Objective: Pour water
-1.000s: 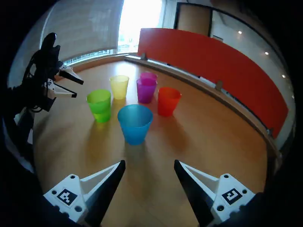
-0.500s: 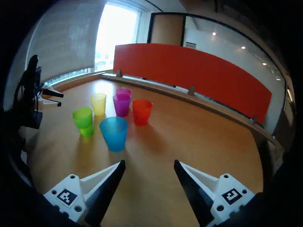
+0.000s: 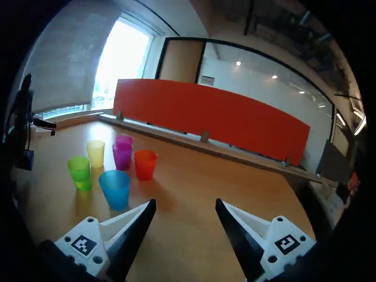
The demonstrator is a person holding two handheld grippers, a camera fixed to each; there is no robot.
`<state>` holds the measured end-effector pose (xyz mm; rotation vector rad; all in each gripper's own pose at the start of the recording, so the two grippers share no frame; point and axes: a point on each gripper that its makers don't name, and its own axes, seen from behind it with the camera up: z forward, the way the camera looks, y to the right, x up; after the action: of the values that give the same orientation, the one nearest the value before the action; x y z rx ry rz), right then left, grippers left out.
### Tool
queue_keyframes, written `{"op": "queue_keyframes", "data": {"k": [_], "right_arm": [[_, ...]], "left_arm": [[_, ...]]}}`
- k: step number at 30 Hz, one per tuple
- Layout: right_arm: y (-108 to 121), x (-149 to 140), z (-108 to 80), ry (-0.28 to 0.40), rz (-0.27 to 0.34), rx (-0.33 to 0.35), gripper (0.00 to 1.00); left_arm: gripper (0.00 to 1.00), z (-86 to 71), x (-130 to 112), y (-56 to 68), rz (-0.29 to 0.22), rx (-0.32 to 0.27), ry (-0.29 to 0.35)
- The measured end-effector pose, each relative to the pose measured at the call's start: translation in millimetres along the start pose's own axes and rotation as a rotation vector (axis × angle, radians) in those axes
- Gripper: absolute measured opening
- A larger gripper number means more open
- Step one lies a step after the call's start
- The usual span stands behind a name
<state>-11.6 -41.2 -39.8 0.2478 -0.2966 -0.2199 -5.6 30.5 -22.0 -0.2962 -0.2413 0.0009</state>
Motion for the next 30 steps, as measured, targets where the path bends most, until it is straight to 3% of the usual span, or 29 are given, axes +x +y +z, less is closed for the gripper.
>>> {"op": "queue_keyframes", "data": {"k": [9, 14, 21, 30], "right_arm": [[16, 20, 2.0, 0.1, 0.05, -0.092, 1.0], [34, 36, -1.4, 0.167, 0.084, -0.171, 1.0], [46, 47, -10.1, 0.237, 0.13, -0.229, 1.0], [59, 47, -11.2, 0.261, 0.204, -0.262, 1.0]], "left_arm": [[0.92, -3.8, 12, -8.6, -0.103, 0.024, 0.075], [0.93, -7.9, 26, -15.6, -0.132, 0.044, 0.137], [0.92, -12.7, 43, -17.8, -0.137, 0.059, 0.203], [0.93, -11.7, 58, -14.4, -0.101, 0.084, 0.264]]}}
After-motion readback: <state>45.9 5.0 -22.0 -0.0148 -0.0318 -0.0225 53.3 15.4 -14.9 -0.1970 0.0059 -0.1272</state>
